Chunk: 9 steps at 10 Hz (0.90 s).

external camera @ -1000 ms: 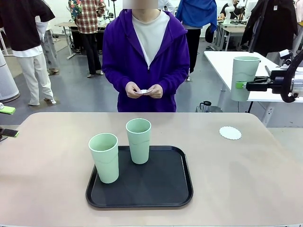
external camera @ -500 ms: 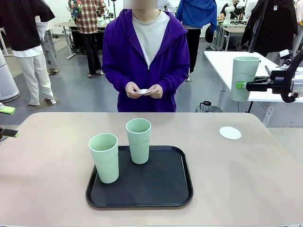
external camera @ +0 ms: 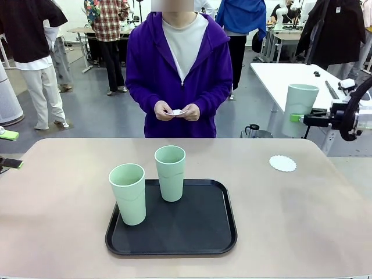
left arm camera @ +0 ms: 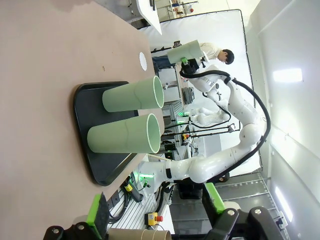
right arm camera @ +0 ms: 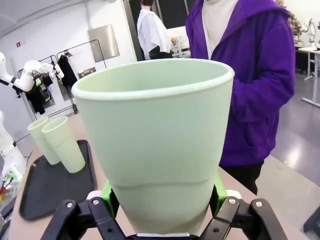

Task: Place coasters on the table and set cups on them.
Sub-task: Pick up one Reusable plastic cup and place it on a coaster set by the human.

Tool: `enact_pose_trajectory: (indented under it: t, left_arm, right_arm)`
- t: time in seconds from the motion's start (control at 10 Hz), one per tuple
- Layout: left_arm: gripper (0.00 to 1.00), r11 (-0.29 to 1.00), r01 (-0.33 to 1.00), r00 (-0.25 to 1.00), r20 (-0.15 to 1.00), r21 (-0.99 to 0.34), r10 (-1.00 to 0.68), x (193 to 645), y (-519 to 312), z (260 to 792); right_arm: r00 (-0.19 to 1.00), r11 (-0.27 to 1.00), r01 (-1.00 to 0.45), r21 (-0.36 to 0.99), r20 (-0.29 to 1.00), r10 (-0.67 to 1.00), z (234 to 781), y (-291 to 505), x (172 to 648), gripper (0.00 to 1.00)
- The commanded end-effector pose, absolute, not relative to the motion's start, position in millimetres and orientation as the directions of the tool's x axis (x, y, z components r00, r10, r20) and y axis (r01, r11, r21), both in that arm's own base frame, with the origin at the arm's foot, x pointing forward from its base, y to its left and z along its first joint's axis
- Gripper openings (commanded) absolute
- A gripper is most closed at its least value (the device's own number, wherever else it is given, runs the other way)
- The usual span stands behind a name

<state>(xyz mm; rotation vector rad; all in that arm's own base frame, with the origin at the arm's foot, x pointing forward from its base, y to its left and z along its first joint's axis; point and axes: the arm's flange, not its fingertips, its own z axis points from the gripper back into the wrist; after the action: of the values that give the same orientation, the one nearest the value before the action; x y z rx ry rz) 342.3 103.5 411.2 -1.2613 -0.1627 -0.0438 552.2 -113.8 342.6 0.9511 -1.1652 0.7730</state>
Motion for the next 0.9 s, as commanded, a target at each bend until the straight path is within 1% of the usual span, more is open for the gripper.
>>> enact_pose_trajectory:
  t: [0.0,0.3,0.5,0.8]
  left_arm:
    - [1.00,0.290,0.140,0.985,0.164,-0.947,0.060,342.9,103.2,412.7]
    - [1.00,0.290,0.140,0.985,0.164,-0.947,0.060,342.9,103.2,412.7]
    - [1.00,0.290,0.140,0.985,0.164,-0.947,0.060,342.9,103.2,412.7]
    - [1.00,0.290,0.140,0.985,0.164,-0.947,0.060,342.9,103.2,412.7]
  right_arm:
    - [0.197,0.393,-0.904,0.167,0.980,0.037,329.7,-122.9,563.5,0.84]
    - [0.155,0.378,-0.918,0.117,0.985,0.072,303.5,-122.8,566.6,0.84]
    - [0.179,0.361,-0.921,0.144,0.982,0.066,286.0,-124.3,567.4,0.84]
    - [0.175,0.356,-0.924,0.141,0.982,0.065,274.1,-127.4,557.4,0.84]
